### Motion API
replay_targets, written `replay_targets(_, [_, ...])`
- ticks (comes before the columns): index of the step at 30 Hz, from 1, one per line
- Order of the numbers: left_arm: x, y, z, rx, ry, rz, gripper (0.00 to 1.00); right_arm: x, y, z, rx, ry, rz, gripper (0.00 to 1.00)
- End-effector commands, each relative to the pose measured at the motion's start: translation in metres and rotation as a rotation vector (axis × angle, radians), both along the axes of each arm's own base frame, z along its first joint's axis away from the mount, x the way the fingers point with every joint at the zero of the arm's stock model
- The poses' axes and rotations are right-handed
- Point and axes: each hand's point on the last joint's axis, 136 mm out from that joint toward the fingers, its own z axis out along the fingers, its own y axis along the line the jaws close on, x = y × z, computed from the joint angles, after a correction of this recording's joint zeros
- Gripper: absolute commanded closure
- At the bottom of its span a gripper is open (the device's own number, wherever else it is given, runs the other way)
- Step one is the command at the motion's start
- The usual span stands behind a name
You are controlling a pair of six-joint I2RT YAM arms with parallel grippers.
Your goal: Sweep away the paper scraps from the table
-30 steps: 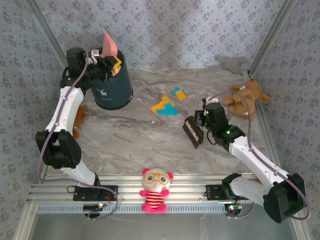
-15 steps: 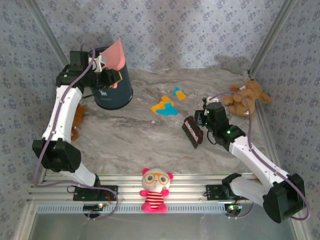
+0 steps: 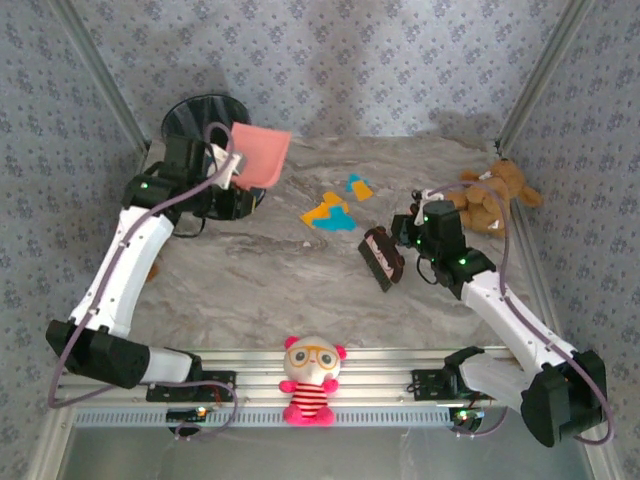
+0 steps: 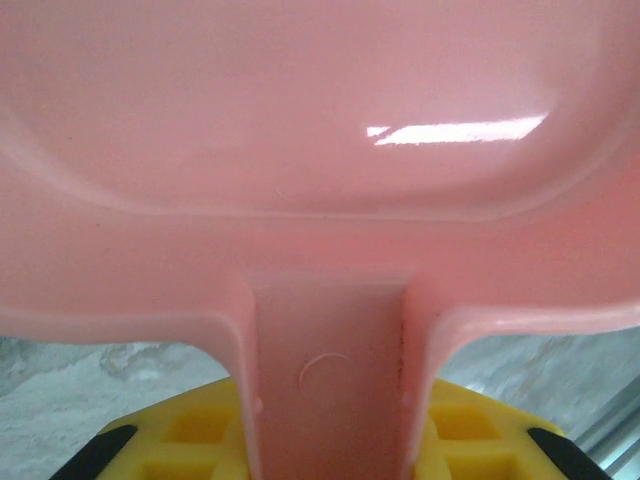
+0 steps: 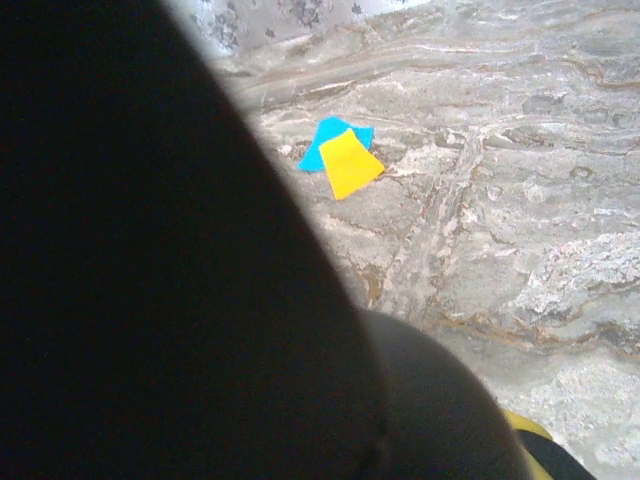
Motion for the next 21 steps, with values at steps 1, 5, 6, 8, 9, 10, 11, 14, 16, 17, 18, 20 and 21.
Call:
replay_targets(1, [-0.016, 0.003, -0.021, 0.149, -0.027, -0.12, 1.0, 0.013, 0.005, 0.02, 0.077, -0.06, 0.017, 1.0])
replay_targets(5, [-0.033, -0.005, -0.046, 0.228, 0.014, -0.241, 1.0, 0.025, 0.008, 0.024, 0.087, -0.071, 0.026, 1.0])
replay_targets(6, [-0.037, -0.006, -0.053, 0.252, 0.037, -0.268, 1.0, 0.029, 0.008, 0.026, 0.085, -0.075, 0.026, 1.0])
replay_targets(8, [-0.041, -0.006, -0.068, 0.304, 0.074, -0.297, 1.0, 0.037, 0.007, 0.028, 0.074, -0.08, 0.021, 1.0])
replay_targets(9, [-0.041, -0.004, -0.075, 0.338, 0.092, -0.307, 1.0, 0.041, 0.007, 0.03, 0.068, -0.086, 0.019, 1.0])
replay_targets(10, [-0.041, -0.003, -0.083, 0.37, 0.115, -0.315, 1.0, 0.046, 0.006, 0.032, 0.061, -0.093, 0.014, 1.0])
replay_targets(11, [-0.042, -0.002, -0.089, 0.392, 0.136, -0.325, 1.0, 0.05, 0.006, 0.034, 0.056, -0.099, 0.01, 1.0])
replay_targets(14, [-0.045, 0.002, -0.111, 0.467, 0.214, -0.356, 1.0, 0.064, 0.004, 0.04, 0.024, -0.12, 0.003, 1.0])
replay_targets(16, [-0.047, 0.005, -0.123, 0.517, 0.257, -0.382, 1.0, 0.074, 0.002, 0.044, -0.007, -0.135, -0.007, 1.0])
replay_targets(17, [-0.047, 0.006, -0.128, 0.534, 0.275, -0.386, 1.0, 0.079, 0.0, 0.047, -0.021, -0.145, -0.014, 1.0])
replay_targets(18, [-0.048, 0.008, -0.134, 0.547, 0.295, -0.396, 1.0, 0.085, -0.002, 0.049, -0.041, -0.158, -0.022, 1.0])
replay_targets(20, [-0.05, 0.009, -0.142, 0.566, 0.323, -0.409, 1.0, 0.096, -0.006, 0.053, -0.084, -0.183, -0.039, 1.0])
replay_targets(21, [-0.051, 0.01, -0.147, 0.572, 0.342, -0.417, 1.0, 0.103, -0.009, 0.054, -0.111, -0.199, -0.055, 1.0])
